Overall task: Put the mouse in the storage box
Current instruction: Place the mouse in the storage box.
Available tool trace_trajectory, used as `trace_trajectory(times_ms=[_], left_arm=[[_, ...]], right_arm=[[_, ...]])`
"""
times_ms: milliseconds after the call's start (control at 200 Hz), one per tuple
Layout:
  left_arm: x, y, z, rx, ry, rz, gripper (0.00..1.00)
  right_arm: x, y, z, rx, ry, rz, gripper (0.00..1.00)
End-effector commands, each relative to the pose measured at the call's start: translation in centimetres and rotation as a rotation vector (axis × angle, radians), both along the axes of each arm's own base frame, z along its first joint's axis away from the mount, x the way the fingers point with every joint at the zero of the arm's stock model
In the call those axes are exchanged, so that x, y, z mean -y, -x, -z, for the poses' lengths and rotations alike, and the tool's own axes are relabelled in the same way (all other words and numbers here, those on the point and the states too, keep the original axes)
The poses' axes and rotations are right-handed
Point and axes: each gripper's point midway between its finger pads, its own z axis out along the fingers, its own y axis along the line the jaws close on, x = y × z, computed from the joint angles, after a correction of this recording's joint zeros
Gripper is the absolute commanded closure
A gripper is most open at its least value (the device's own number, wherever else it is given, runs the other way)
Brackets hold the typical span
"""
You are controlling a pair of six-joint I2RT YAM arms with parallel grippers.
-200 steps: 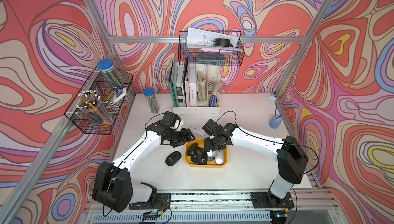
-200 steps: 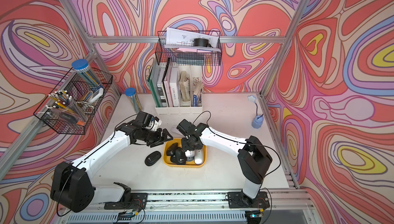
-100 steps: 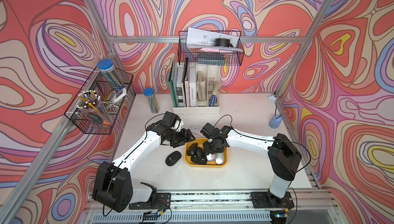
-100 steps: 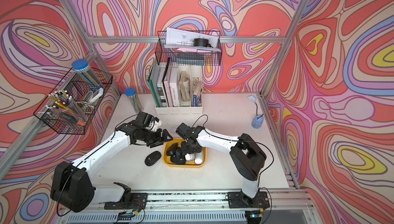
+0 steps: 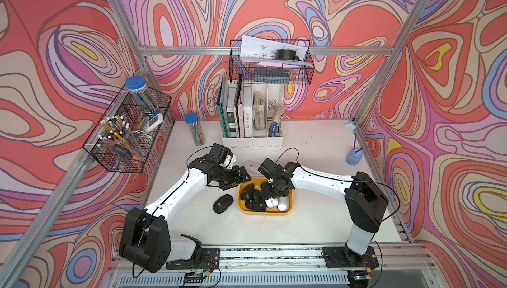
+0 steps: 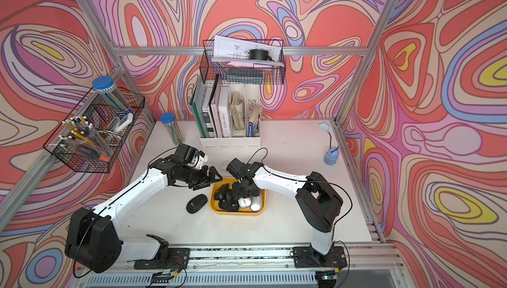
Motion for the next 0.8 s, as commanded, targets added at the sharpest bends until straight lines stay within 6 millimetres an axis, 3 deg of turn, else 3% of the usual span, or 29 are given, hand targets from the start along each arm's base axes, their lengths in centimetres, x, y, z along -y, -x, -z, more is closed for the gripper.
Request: trace_trajectory(times_ms=[0, 210, 240, 501, 776, 796], left_arm=[[-0.1, 0.5, 0.7, -0.034, -0.005, 0.009, 0.21], [-0.2, 0.2, 0.5, -0.021, -0.011, 0.004, 0.21], [-0.2, 0.1, 0.5, -0.02, -0.014, 0.004, 0.21], [-0.2, -0.3, 0.4, -0.021, -0.015, -0.009, 0.21], [-0.8, -0.6, -0.3, -0.002, -0.044, -0.031, 0.21], [-0.9, -0.7, -0.4, 0.002, -0.046, -0.037, 0.21]], right_arm=[[0.1, 0.6, 0.8, -0.011, 0.017, -0.004, 0.32], [0.2, 0.4, -0.8, 0.02, 0.001, -0.001, 0.32], [0.1, 0.3, -2.2, 0.043, -0.024, -0.005, 0.32], [-0.4, -0.1, -5.3, 0.082, -0.052, -0.028, 0.31], [-1.3, -3.0, -7.6, 0.223, 0.02, -0.174, 0.26], [-1.4, -3.5, -6.8, 0.222, 0.045, -0.188, 0.25]])
